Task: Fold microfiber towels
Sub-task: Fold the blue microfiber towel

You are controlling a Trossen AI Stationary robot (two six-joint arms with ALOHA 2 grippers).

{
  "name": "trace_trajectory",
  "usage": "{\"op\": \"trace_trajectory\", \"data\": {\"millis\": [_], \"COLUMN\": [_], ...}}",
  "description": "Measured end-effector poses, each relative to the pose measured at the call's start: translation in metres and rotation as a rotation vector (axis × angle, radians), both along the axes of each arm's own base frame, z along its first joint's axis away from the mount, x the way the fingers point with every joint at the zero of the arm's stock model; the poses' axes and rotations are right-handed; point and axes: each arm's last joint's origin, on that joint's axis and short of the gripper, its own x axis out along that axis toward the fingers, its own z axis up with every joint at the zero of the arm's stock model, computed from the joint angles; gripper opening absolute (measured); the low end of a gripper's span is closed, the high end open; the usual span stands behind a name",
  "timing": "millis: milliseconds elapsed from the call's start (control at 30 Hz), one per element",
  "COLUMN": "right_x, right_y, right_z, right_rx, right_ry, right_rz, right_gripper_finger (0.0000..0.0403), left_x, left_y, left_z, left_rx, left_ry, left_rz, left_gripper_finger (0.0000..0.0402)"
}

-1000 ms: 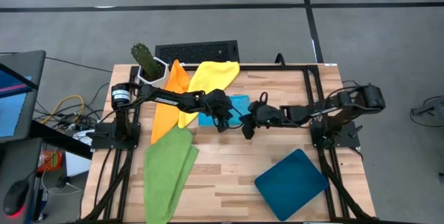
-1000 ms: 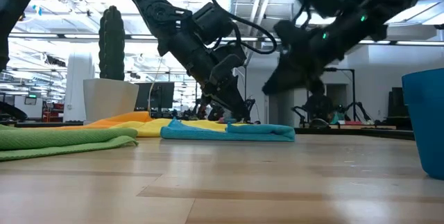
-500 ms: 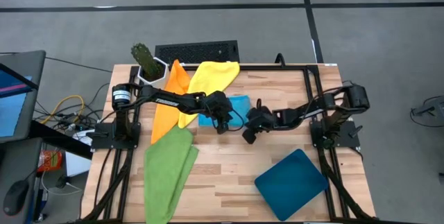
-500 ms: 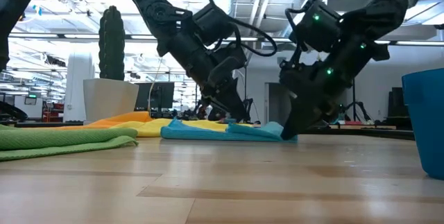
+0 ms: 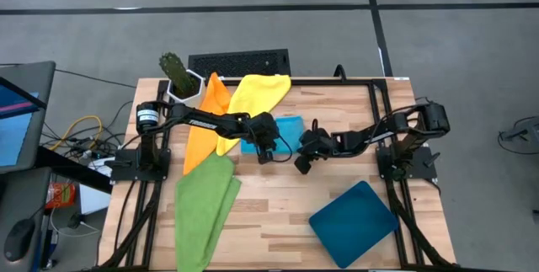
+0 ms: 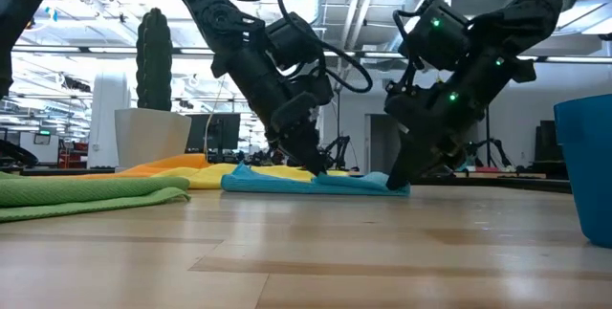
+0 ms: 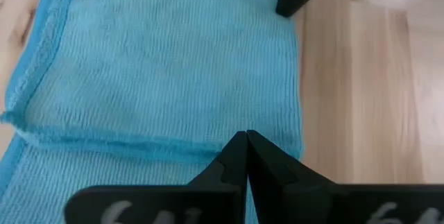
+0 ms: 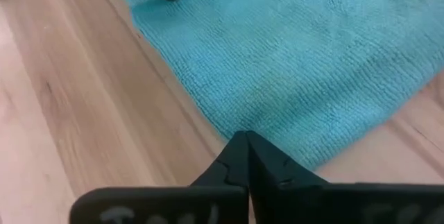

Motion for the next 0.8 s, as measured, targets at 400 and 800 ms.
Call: {"op": "trace_trajectory", "data": {"millis": [400, 800], "right_x": [0.003, 0.007], "right_y": [0.001, 0.006], "right_z": [0.026, -0.009], "right_rx": [-0.022, -0.064], "right_ry": [-0.143, -0.023], "right_rz": [0.004, 0.002], "right_gripper_finger": [0.0016, 0.0016], "left_x": [-0.001, -0.001], "left_y": [-0.001, -0.001], "left_z": [-0.001, -0.001], "left_rx": [0.003, 0.008], "left_ry": [0.014, 0.015], "left_rz": [-0.002, -0.006], "left_gripper_finger": [0.0, 0.0]}}
